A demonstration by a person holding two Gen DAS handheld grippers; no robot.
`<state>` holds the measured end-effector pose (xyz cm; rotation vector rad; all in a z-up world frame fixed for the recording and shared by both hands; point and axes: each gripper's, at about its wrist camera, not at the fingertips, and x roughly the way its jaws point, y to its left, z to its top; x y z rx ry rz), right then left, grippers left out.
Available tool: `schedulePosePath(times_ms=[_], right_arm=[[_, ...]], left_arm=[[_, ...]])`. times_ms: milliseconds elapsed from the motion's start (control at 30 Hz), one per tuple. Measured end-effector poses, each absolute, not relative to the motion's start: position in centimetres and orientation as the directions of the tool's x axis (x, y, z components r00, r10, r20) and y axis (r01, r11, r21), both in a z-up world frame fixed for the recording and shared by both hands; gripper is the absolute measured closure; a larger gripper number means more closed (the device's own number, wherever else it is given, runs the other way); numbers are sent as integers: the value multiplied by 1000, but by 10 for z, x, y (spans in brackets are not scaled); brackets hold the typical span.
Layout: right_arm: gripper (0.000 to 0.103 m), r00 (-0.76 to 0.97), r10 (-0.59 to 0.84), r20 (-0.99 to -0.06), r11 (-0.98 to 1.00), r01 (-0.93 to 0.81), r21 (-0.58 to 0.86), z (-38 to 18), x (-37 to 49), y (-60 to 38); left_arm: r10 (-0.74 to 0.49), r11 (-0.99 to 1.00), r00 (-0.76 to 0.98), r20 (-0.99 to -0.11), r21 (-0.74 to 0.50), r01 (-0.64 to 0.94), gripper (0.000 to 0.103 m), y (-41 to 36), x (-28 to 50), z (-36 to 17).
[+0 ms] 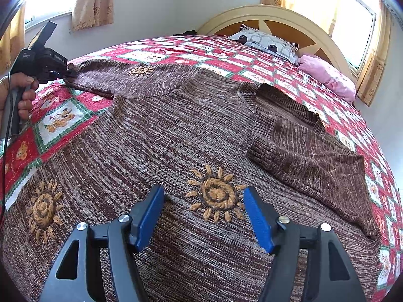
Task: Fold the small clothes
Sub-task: 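Move the left tool to the sweater side edge and close on it, then fold the held side edge over the sweater body and open the left tool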
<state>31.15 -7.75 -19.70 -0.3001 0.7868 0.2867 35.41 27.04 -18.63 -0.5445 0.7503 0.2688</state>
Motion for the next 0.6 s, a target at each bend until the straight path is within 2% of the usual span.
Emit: schedulePosePath(times_ms=[200,367,600], right_arm=[[36,670,146,-728,921,-360,-147,-196,312,-79],[36,660,174,-731,927,-361,-105,-194,315,-85],[36,690,331,-644,942,-285,178,-164,312,-140]], left_arm=[[-12,866,777,-629,-395,-306,94,247,355,-147],[-102,899,821,-561,-405,-165,94,201,364,-105],[-260,921,826,-500,-386,56,94,115,377,-67]])
